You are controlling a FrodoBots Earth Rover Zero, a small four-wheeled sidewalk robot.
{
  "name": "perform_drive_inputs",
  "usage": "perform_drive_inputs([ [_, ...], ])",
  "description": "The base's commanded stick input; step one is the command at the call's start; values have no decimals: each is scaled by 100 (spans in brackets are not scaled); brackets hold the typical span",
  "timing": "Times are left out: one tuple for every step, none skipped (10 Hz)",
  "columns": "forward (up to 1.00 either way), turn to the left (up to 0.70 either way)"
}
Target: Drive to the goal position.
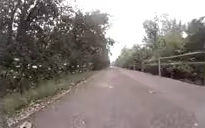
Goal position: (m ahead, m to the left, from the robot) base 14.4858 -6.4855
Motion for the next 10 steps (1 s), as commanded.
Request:
perform_drive_inputs([
  [70, 0],
  [70, 0],
  [70, 0],
  [70, 0],
  [70, 0],
  [70, 0],
  [70, 0],
  [70, 0],
  [70, 0],
  [70, 0],
])
